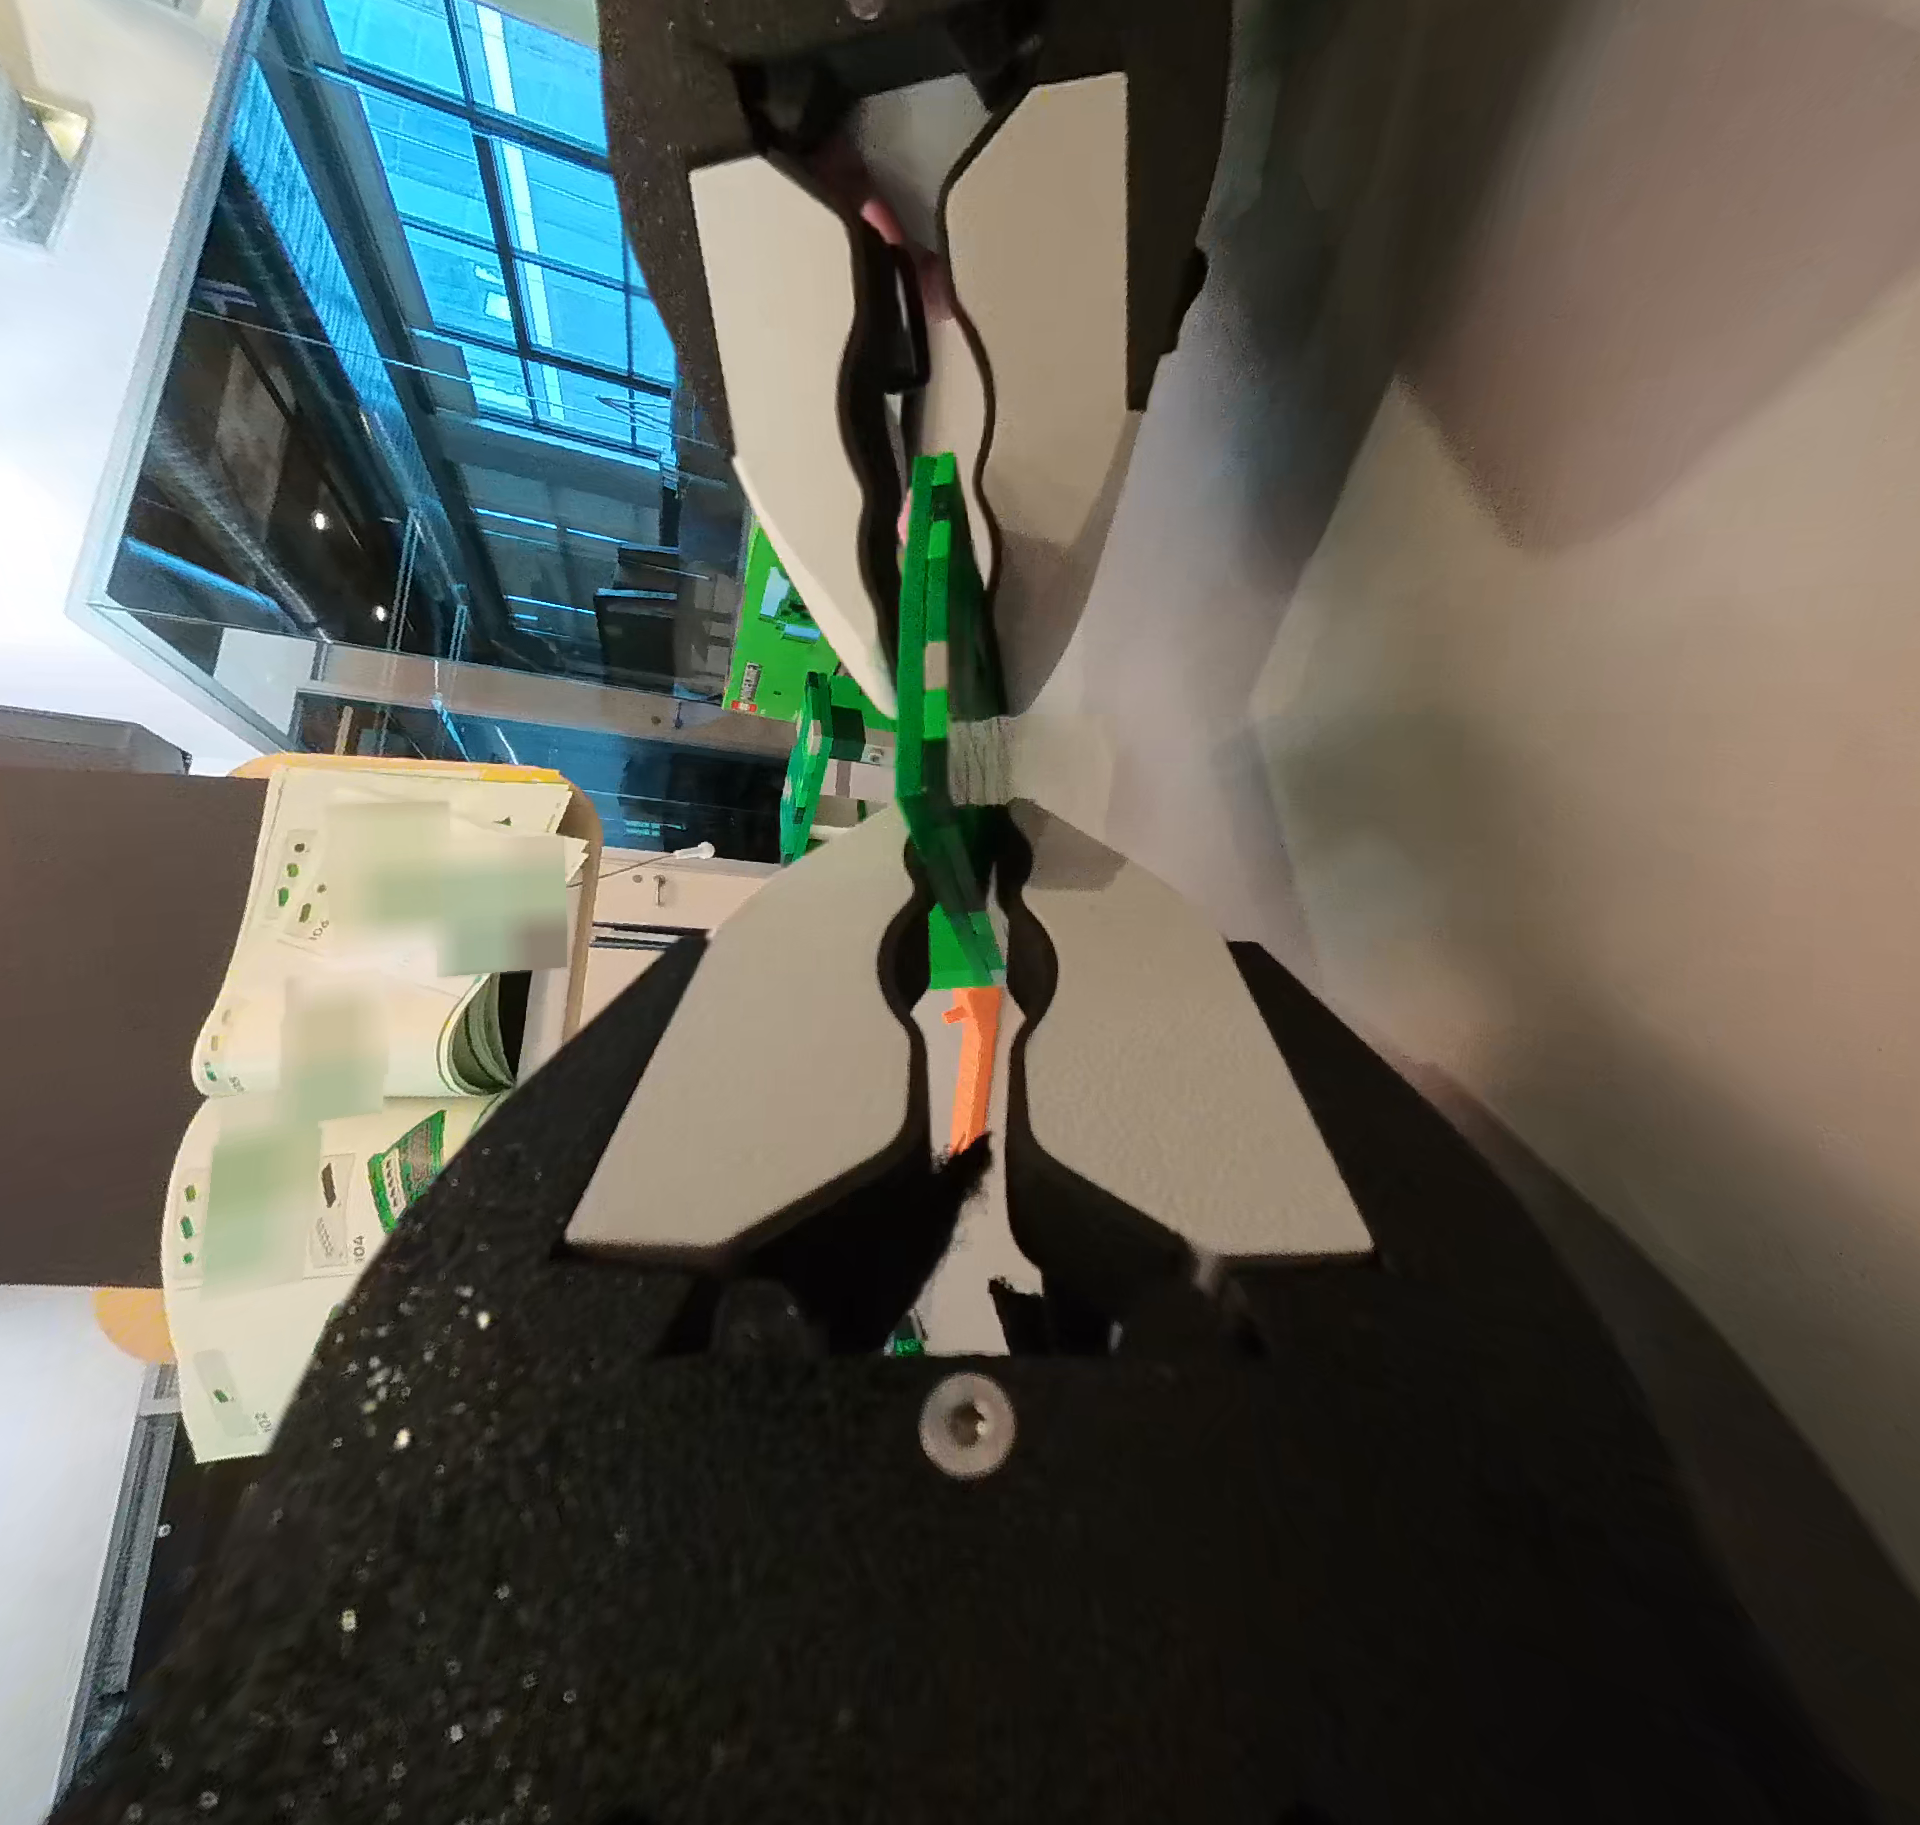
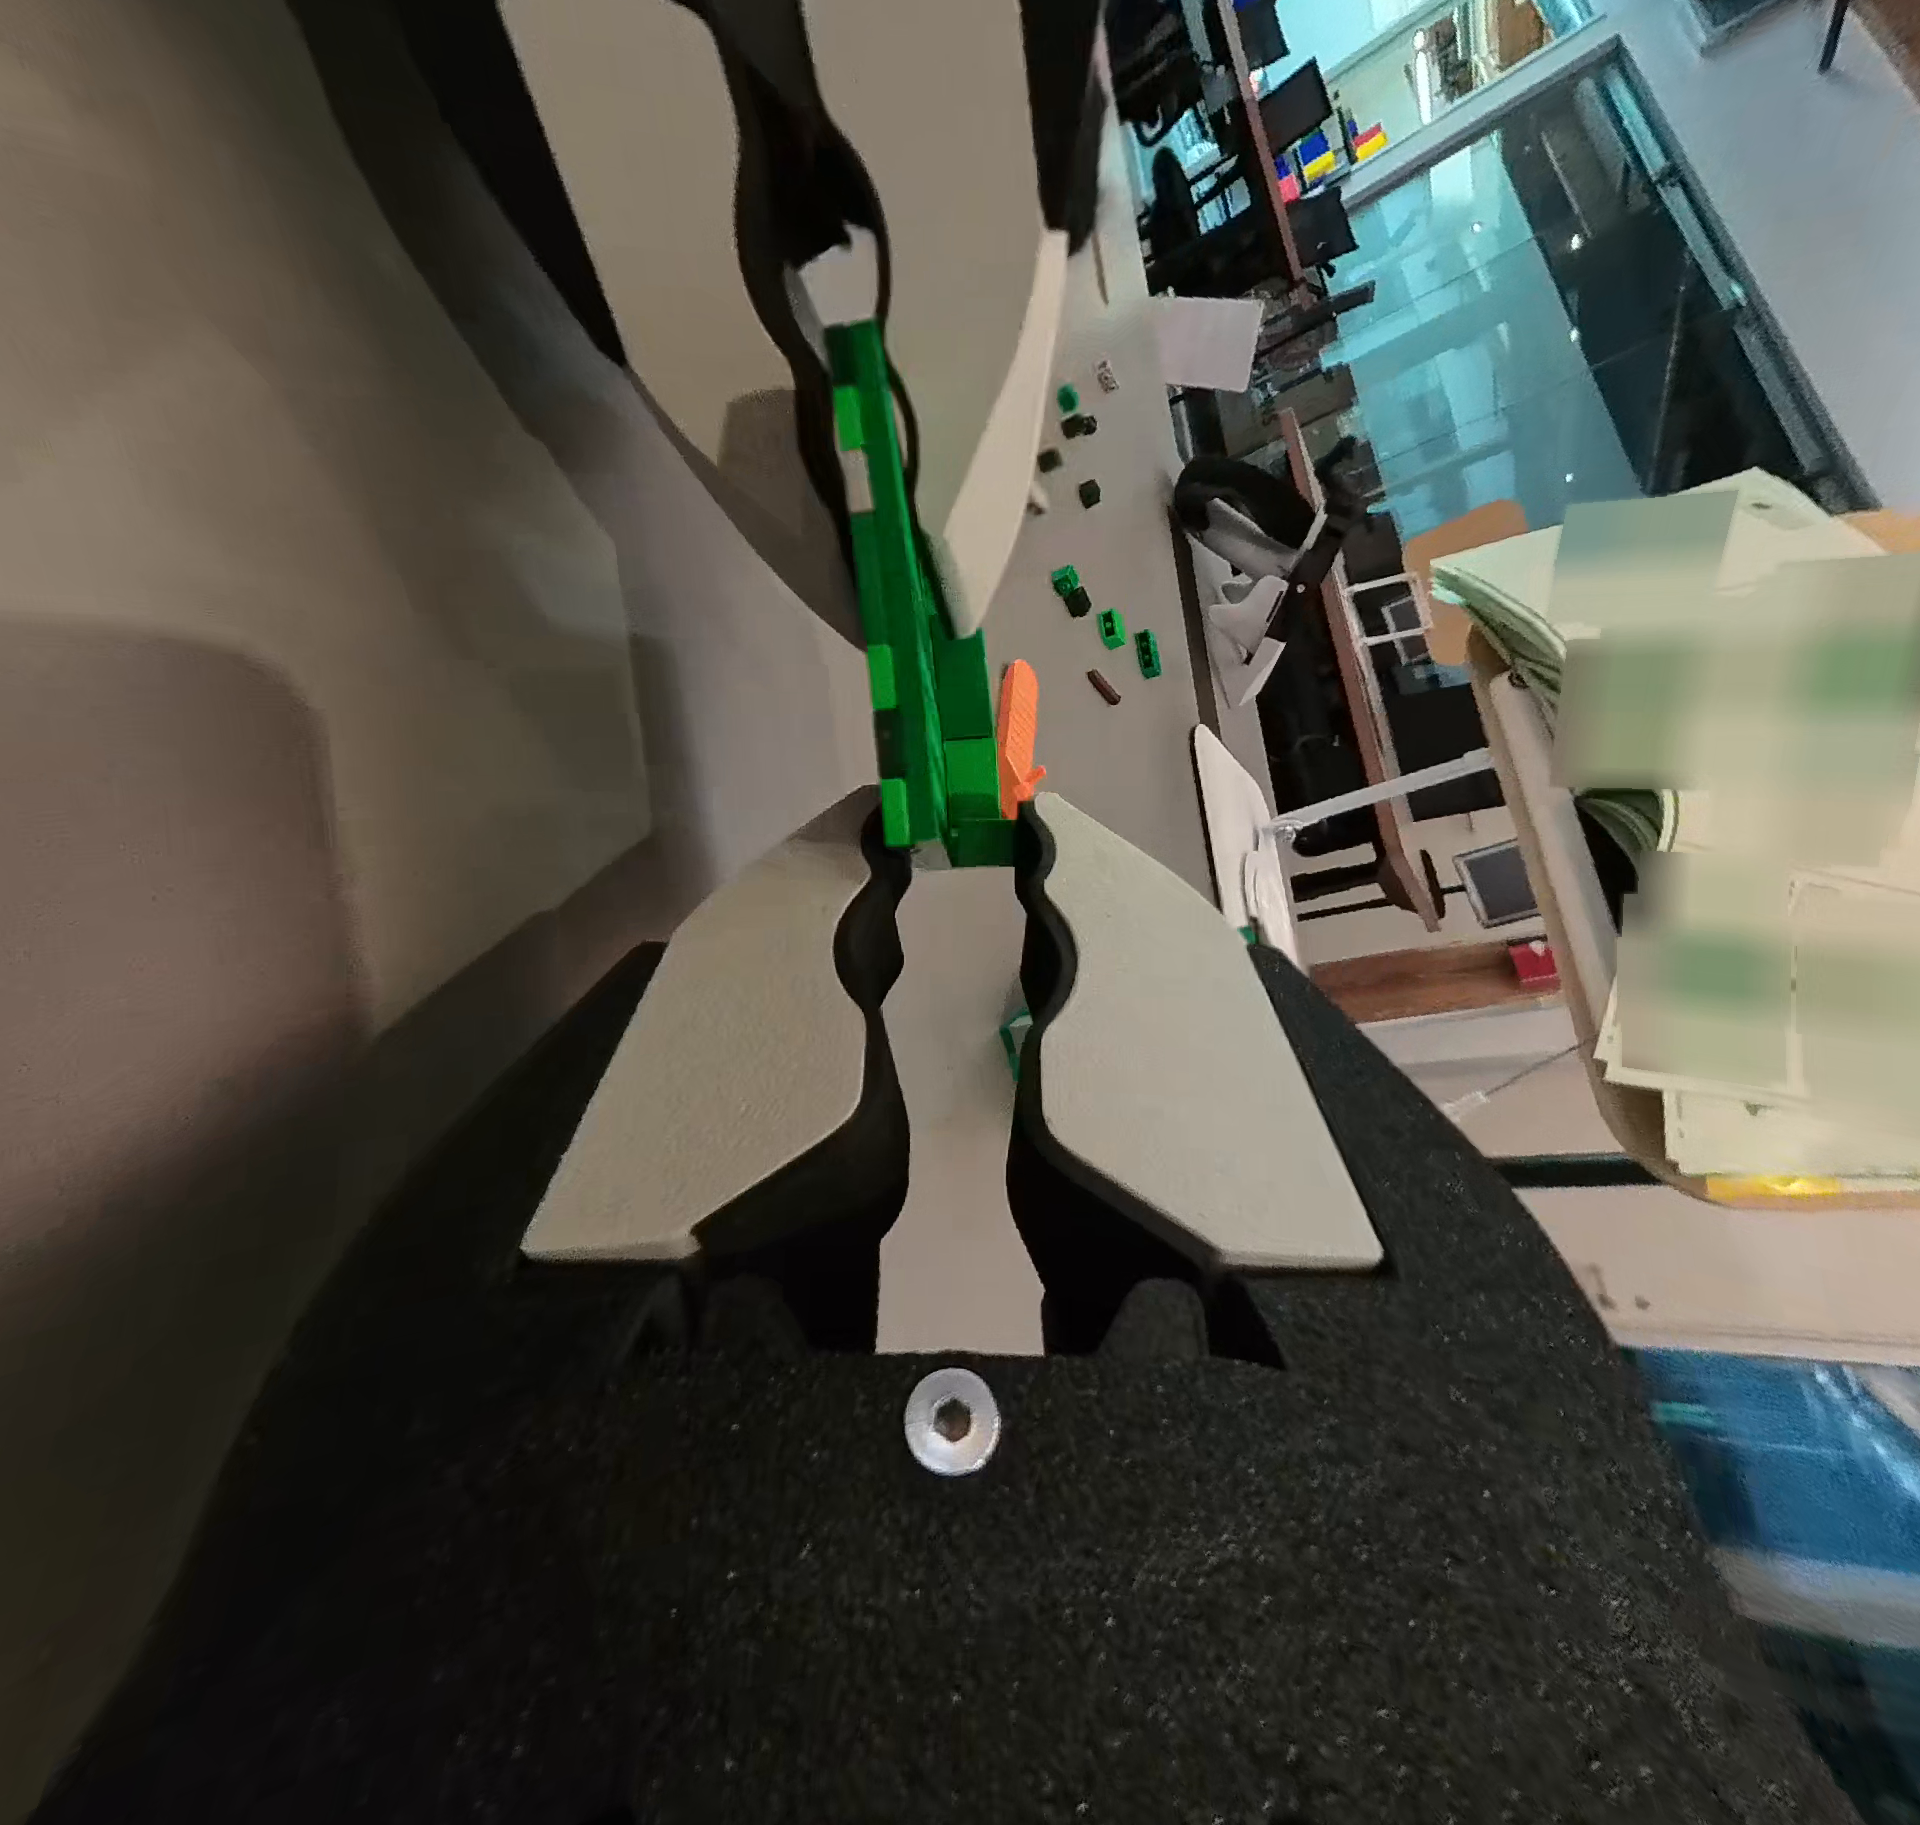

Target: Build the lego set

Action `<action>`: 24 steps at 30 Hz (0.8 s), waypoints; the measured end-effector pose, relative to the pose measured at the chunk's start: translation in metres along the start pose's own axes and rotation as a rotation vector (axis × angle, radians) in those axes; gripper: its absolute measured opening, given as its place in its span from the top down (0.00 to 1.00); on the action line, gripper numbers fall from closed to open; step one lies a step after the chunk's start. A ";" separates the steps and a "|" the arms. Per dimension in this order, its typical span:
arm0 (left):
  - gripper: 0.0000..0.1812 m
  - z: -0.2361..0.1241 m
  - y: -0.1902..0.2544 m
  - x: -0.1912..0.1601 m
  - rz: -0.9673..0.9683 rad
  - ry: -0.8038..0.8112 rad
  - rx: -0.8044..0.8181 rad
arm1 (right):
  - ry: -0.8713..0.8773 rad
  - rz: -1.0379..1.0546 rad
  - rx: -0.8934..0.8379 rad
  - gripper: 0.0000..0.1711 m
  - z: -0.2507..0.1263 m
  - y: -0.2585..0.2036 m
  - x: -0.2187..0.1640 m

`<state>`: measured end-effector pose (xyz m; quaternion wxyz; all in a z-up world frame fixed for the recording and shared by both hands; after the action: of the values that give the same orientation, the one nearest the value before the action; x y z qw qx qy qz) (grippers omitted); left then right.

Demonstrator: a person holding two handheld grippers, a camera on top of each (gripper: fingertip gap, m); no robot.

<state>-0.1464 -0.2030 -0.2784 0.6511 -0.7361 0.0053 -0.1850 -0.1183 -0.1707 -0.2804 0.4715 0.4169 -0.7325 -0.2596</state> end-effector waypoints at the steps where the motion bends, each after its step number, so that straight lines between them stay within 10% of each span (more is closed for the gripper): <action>1: 0.95 0.000 -0.001 0.000 -0.007 -0.001 0.001 | -0.003 0.016 0.001 0.89 0.000 0.001 0.000; 11: 0.96 0.001 0.000 -0.001 -0.027 0.000 -0.007 | -0.017 0.023 -0.002 0.89 0.000 0.000 0.001; 24: 0.96 0.001 0.002 0.002 0.123 0.004 0.031 | -0.173 -0.492 -0.150 0.90 0.000 -0.005 0.003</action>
<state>-0.1441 -0.2027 -0.2796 0.6726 -0.7238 0.0487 -0.1463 -0.1168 -0.1758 -0.2824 0.3597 0.5225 -0.6254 -0.4545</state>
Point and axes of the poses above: each gripper's, where its closed fingertips meet, z out along the fingers, x out of its top, y = z × x across the jaws, the point moved 1 cm from there along -z, back along the fingers, and after that the axes turned 8 degrees about x, right-handed, at the moved point
